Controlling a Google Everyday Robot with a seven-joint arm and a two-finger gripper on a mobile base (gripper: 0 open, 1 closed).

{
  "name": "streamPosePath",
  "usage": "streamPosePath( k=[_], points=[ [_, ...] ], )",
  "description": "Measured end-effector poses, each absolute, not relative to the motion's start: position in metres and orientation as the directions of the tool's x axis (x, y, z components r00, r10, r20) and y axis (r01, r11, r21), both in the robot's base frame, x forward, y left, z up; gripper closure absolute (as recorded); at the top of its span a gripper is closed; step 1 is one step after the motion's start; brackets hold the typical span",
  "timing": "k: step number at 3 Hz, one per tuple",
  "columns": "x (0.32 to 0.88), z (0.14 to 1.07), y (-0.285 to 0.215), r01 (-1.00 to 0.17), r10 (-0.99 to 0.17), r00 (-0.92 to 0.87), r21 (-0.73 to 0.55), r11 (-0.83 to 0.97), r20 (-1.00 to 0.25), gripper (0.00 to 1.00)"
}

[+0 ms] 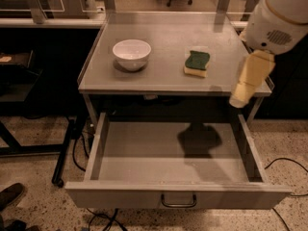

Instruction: Place sponge into top drawer

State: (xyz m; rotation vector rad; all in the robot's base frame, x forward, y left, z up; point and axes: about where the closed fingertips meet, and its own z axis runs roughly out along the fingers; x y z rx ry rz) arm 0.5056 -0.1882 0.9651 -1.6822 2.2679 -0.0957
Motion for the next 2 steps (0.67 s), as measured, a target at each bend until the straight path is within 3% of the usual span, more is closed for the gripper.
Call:
streamPosePath(
  k=[2],
  points=[
    [0.583,0.939,-0.169,-0.907,-0.912,-0.34,-0.174,0.382,-0.23,0.0]
  ],
)
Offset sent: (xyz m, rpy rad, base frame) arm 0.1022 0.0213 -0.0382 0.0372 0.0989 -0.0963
